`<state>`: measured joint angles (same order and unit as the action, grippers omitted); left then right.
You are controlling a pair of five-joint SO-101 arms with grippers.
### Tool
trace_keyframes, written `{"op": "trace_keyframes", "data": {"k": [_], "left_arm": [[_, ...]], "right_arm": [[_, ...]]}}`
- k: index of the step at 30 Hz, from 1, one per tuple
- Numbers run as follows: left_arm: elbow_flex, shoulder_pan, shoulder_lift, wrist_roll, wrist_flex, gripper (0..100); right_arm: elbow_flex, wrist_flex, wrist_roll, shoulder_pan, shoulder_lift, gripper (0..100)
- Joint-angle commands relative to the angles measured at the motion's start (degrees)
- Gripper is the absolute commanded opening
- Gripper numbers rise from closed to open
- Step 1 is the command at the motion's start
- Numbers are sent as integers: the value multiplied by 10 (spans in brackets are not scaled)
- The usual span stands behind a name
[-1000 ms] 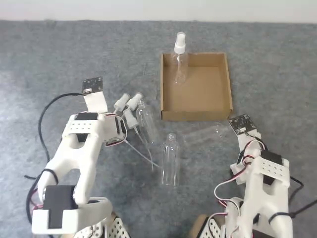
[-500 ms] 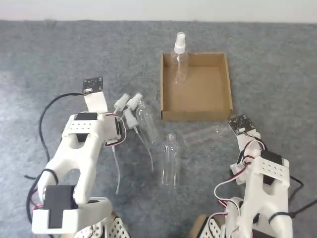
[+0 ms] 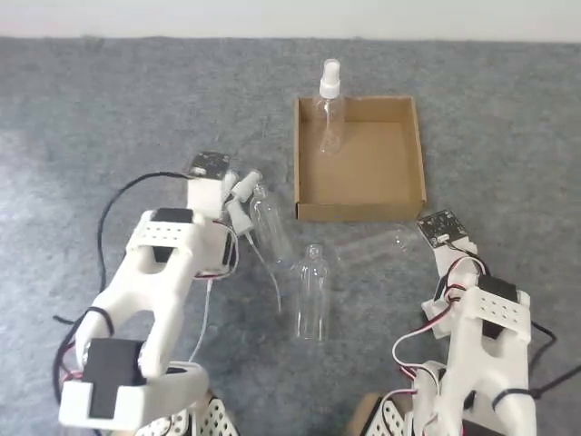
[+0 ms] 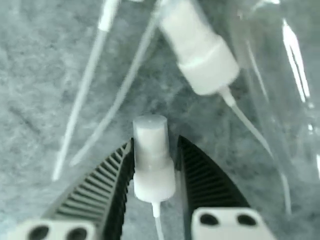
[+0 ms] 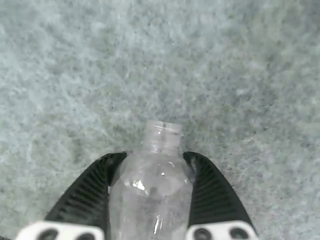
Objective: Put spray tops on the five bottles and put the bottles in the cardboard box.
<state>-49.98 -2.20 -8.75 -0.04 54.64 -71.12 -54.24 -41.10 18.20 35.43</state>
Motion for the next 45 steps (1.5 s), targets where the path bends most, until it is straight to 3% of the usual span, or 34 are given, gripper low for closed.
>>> {"op": "trace_keyframes", "data": {"k": [1, 6, 15, 20, 24, 28, 31, 37, 40, 45], "left_arm": [[-7, 39, -4, -3, 6, 92], [-5, 55, -8, -5, 7, 12], [33, 36, -35, -37, 23, 10], [37, 29, -166, -33, 27, 10], [41, 25, -313, -33, 71, 10], [44, 27, -455, -18, 68, 10], [63, 25, -544, 31, 62, 10], [62, 9, -692, 111, 26, 10], [39, -37, -745, 161, 4, 10], [-22, -111, -819, 280, -60, 10]], "right_arm": [[-6, 6, -10, 0, -4, 6], [4, 5, -11, 0, -3, 6], [62, 4, -10, 0, -3, 6], [123, -14, -7, 0, -3, 6], [215, -110, -6, -15, 15, 6], [269, -163, 3, -109, 82, 6], [280, -160, 40, -249, 149, 6], [256, -32, 76, -502, 200, 6], [224, 37, 101, -558, 200, 6], [156, 98, 151, -569, 201, 6]]}}
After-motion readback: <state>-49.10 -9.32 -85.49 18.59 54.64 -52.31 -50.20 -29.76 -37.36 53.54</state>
